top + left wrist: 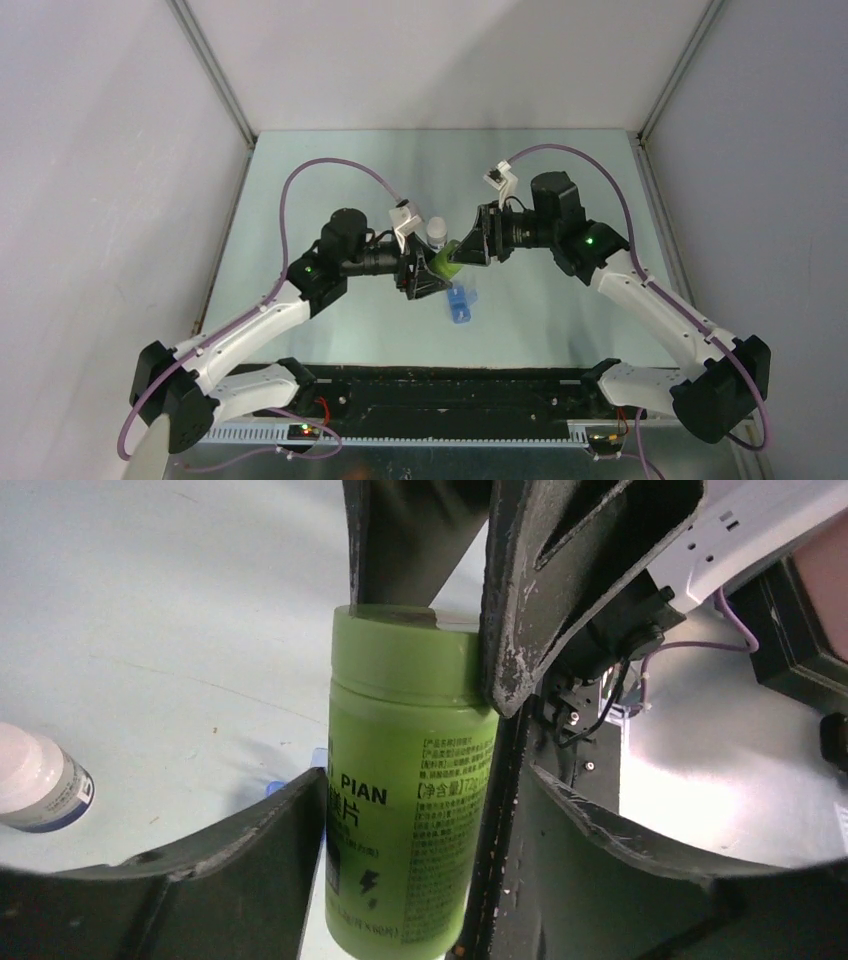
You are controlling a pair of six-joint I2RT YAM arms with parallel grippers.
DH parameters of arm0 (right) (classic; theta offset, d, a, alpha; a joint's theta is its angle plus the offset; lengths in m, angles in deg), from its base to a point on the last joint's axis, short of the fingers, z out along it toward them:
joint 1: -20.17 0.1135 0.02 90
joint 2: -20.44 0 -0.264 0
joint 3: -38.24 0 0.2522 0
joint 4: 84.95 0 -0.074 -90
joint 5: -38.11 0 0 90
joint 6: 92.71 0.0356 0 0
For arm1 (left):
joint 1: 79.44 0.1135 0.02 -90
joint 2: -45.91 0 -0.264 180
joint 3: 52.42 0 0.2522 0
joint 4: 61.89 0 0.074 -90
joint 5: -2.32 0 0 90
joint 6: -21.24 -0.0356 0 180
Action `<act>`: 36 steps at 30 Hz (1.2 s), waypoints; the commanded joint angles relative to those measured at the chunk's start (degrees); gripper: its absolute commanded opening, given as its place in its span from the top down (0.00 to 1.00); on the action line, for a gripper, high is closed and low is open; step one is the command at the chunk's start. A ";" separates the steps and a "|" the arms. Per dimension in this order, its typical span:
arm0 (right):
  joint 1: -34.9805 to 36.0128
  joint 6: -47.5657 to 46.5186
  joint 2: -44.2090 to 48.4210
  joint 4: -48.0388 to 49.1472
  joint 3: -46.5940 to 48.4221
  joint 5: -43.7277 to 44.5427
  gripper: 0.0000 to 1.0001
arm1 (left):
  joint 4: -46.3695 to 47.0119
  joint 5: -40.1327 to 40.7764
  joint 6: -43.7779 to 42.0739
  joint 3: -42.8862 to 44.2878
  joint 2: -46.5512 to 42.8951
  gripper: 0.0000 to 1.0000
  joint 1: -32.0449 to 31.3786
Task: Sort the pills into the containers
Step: Pick up the pill bottle at the center of the board, then unscrew the lid of the pill bottle.
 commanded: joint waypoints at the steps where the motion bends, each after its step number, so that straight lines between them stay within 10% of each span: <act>1: 0.78 0.93 0.77 6.34 -0.38 -3.29 0.74 | 0.82 -3.53 -0.33 1.40 0.36 0.34 0.22; 11: 1.48 3.77 1.65 5.93 -1.21 3.64 0.46 | -2.08 -3.28 -0.73 3.81 3.77 0.99 0.22; 17: 5.02 7.69 3.08 5.85 -2.86 18.01 0.12 | -0.92 3.99 1.52 3.68 4.65 1.00 0.18; 31: 8.77 19.36 4.86 12.31 -7.29 30.49 0.34 | 6.91 8.83 5.63 0.23 1.27 1.00 0.21; 36: 8.79 21.41 5.59 15.98 -8.09 30.62 0.27 | 9.30 8.40 7.05 -1.64 0.04 1.00 0.22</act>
